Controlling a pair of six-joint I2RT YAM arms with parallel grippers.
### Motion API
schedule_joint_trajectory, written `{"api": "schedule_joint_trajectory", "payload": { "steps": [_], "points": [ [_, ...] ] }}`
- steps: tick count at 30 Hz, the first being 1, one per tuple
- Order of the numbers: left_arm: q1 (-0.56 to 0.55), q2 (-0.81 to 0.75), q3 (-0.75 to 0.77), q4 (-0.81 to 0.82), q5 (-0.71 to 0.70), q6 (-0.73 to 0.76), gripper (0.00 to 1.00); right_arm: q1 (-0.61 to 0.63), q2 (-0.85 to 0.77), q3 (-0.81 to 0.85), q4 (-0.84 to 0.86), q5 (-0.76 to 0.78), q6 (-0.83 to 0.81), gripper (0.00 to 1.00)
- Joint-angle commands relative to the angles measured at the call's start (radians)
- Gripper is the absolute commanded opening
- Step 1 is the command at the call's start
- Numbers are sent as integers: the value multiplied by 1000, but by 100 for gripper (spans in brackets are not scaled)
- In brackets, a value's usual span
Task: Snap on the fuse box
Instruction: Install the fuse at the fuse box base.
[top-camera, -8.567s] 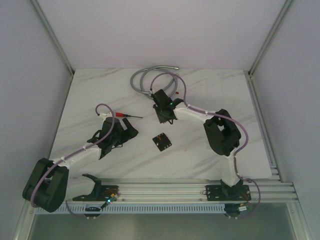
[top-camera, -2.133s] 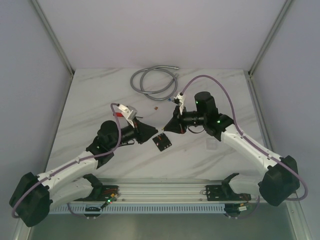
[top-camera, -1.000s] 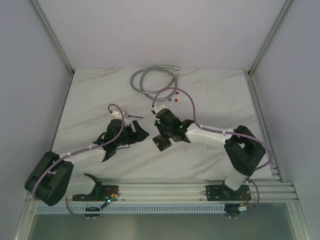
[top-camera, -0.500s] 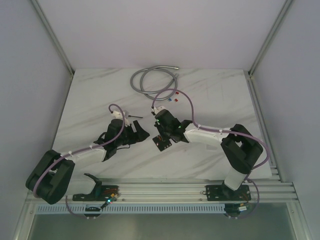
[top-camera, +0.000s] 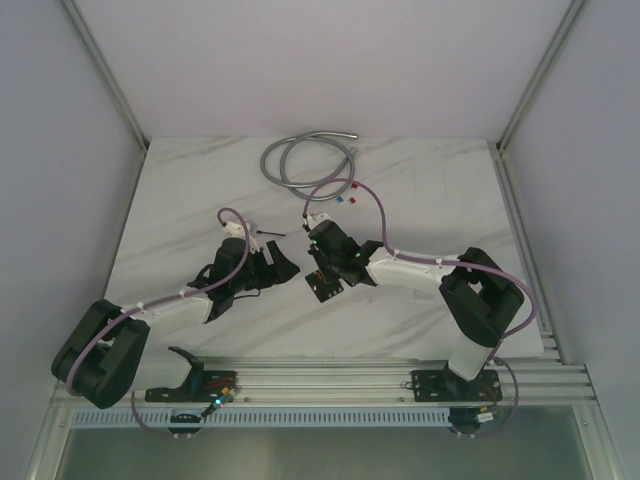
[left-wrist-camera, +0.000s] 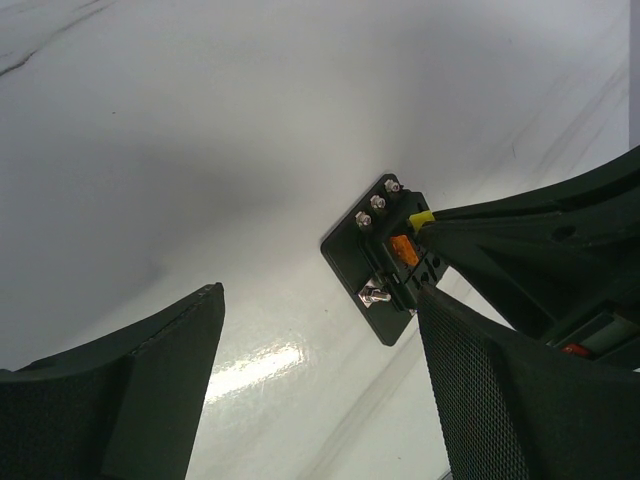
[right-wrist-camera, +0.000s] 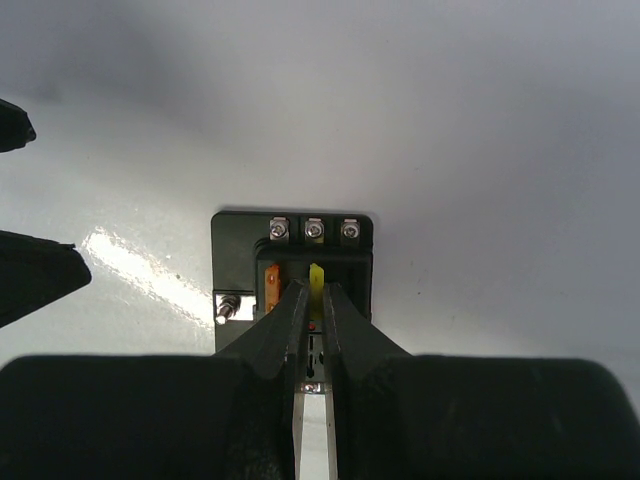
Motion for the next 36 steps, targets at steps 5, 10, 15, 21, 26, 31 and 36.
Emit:
{"api": "schedule_joint_trajectory", "payload": {
  "steps": [5, 10, 15, 21, 26, 31, 36],
  "points": [
    [4, 8, 24, 28, 17, -11, 87, 15, 24, 23, 6, 35, 12, 5],
    [4, 3, 24, 27, 17, -13, 87, 19, 22, 19, 5, 36, 21, 13],
    [5, -2, 24, 27, 18, -14, 87, 19, 4, 10, 5, 38, 26, 22],
    [5, -9, 19, 27, 22, -17, 87, 20, -11, 3, 5, 40, 27, 27],
    [5, -23, 15, 22, 19, -17, 87, 20, -31, 5, 4, 40, 24, 29],
    [5, -38, 13, 9, 10, -14, 87, 19, -50, 28, -24, 43, -1, 32],
    [6, -42, 14, 2, 14, -13, 87, -3, -29, 88, -109, -39, -55, 27]
  ]
}}
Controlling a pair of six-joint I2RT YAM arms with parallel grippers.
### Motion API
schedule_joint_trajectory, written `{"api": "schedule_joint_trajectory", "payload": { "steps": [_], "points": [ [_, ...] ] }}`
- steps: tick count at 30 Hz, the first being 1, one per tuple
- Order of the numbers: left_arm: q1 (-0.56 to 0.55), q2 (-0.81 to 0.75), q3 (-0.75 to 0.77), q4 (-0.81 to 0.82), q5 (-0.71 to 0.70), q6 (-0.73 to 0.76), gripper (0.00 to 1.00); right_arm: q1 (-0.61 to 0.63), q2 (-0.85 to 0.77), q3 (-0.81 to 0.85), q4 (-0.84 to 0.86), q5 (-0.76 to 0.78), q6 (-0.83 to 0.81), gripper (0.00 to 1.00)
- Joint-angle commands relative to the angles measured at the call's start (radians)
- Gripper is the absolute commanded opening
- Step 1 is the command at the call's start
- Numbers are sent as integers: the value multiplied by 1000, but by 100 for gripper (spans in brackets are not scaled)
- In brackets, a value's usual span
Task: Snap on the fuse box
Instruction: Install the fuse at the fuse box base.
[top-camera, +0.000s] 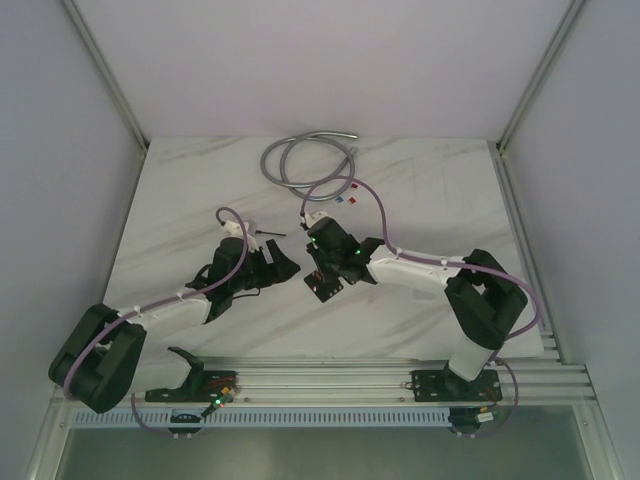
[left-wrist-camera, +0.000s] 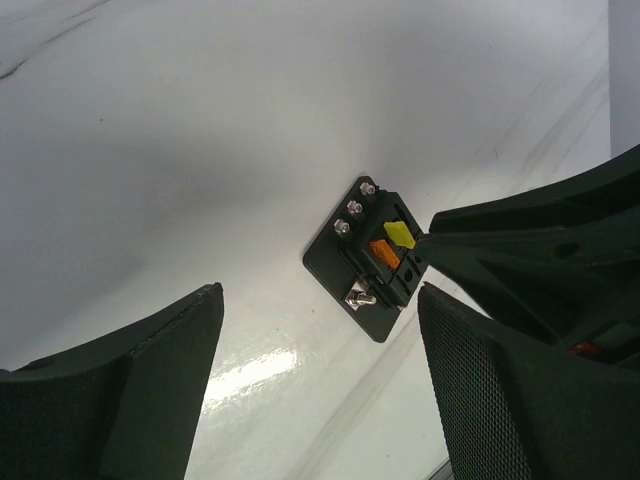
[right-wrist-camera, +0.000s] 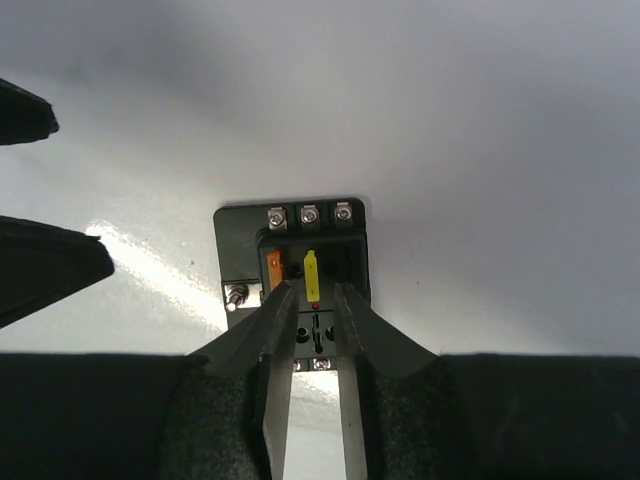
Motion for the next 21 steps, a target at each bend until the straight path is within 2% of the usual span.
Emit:
{"api": "schedule_joint_trajectory", "payload": {
  "steps": [1, 10, 21],
  "points": [
    [5, -17, 14, 2, 5, -5, 87, -18, -1, 76, -79, -68, -51, 26],
    [6, 2, 19, 0, 16, -12, 88, -35, 59, 137, -115, -123, -72, 20],
    [6, 48, 28, 21, 50, -42, 98, -38, 89, 157, -160, -125, -81, 18]
  ]
}}
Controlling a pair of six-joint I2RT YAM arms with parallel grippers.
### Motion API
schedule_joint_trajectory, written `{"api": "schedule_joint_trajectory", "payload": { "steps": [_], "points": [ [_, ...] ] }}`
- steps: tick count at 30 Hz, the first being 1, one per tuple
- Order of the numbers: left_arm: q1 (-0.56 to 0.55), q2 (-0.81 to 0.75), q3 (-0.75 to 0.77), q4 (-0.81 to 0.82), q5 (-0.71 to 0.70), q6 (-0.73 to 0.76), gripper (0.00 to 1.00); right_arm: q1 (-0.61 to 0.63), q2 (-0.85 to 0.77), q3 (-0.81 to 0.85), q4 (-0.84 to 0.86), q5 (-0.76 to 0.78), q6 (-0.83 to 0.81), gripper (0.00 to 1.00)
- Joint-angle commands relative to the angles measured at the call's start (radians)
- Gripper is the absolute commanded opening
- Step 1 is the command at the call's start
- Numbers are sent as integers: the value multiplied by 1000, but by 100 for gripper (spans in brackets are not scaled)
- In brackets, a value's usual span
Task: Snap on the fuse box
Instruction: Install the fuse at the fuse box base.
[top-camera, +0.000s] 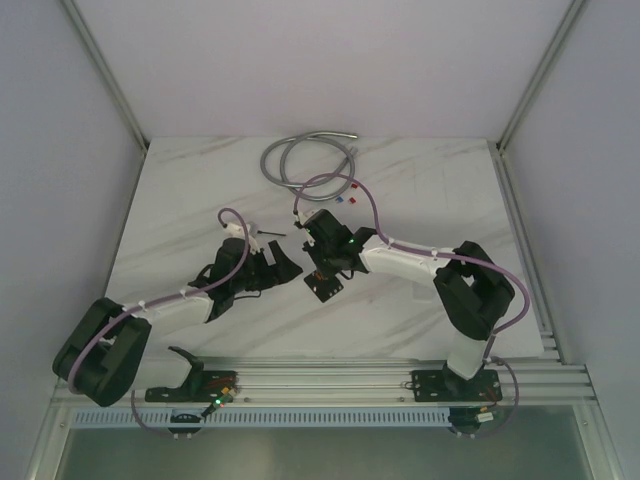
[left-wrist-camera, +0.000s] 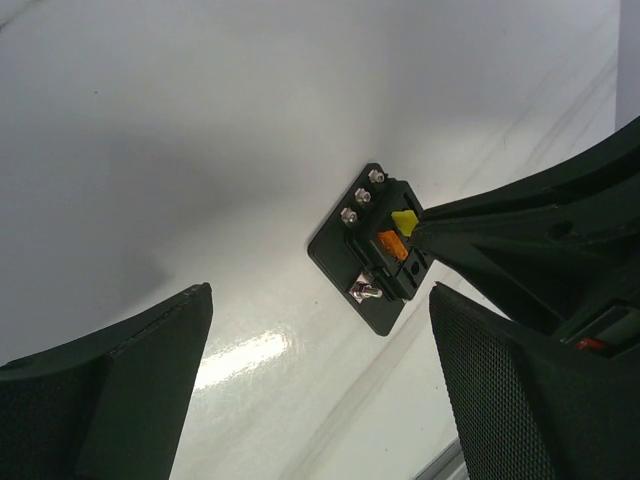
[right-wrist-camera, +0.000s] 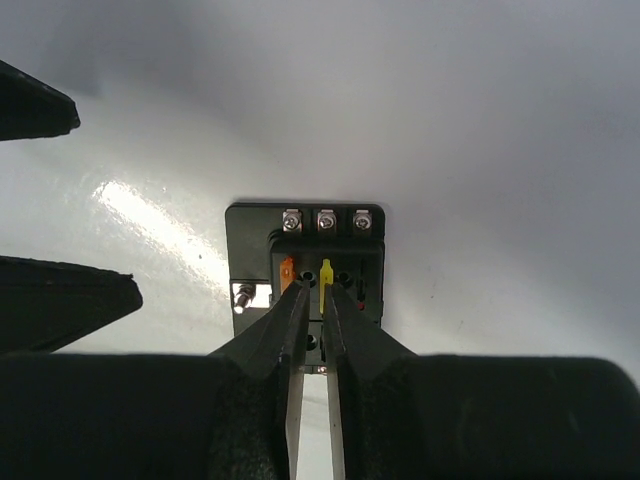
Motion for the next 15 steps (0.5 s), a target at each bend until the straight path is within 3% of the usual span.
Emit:
{"api": "schedule_joint_trajectory", "payload": {
  "steps": [1, 15],
  "points": [
    [6, 22, 28, 21, 36, -23, 99, -6, 2, 32, -34, -4, -14, 18],
    [6, 51, 20, 27, 74, -86, 100, -8, 39, 54, -63, 9, -14, 9]
  ]
}}
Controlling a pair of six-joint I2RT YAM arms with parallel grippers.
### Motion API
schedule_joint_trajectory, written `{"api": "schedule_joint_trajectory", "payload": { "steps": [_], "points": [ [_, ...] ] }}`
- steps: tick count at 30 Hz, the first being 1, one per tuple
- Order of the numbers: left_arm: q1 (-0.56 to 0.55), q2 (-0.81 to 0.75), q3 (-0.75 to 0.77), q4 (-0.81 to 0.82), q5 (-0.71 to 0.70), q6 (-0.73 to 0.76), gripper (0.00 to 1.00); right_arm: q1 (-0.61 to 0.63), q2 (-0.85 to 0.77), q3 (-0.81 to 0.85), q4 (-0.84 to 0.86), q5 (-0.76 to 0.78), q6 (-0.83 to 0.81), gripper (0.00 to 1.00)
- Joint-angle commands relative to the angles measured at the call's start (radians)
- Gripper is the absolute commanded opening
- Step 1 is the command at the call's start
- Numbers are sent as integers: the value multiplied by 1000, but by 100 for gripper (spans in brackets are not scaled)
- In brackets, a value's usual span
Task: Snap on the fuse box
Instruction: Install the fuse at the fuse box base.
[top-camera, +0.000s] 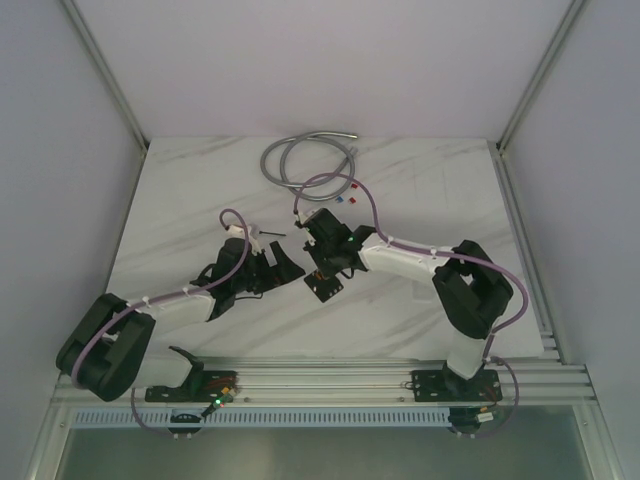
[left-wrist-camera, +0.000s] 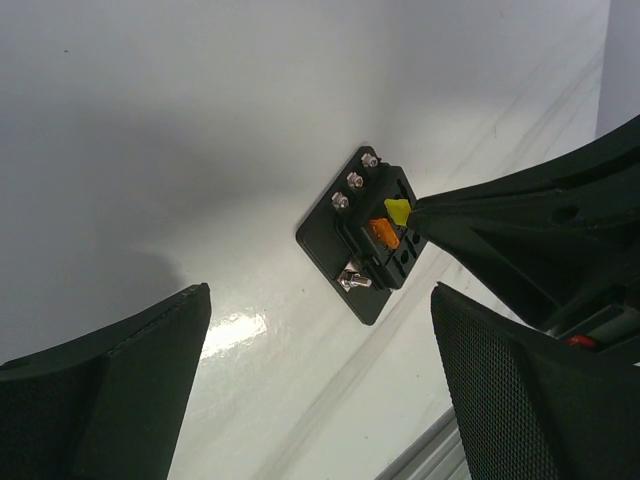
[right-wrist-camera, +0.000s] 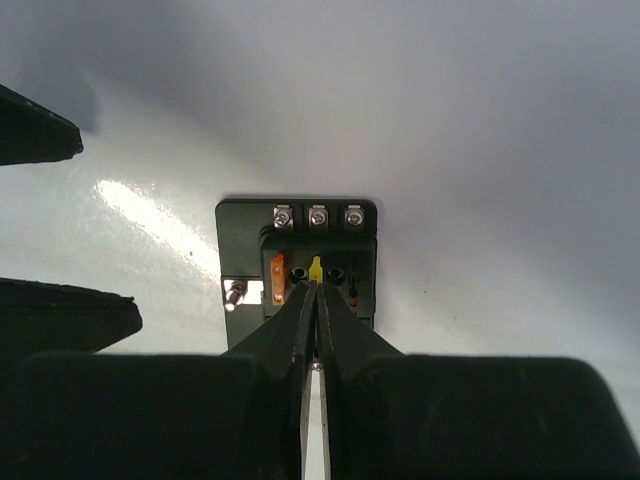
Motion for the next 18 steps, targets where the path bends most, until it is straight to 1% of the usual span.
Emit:
{"api": "schedule_joint_trajectory", "payload": {
  "steps": [1, 9, 14, 18],
  "points": [
    [6, 21, 16, 27, 25, -25, 100, -4, 37, 47, -45, 8, -11, 9],
    [5, 36, 14, 38, 33, -35, 100, -3, 116, 109, -140, 16, -12, 0],
    [6, 38, 15, 38, 29, -36, 100, -4, 168, 130, -206, 16, -3, 0],
    [6, 46, 14, 41, 29, -39, 100, -4, 221, 137, -262, 49, 17, 0]
  ]
}}
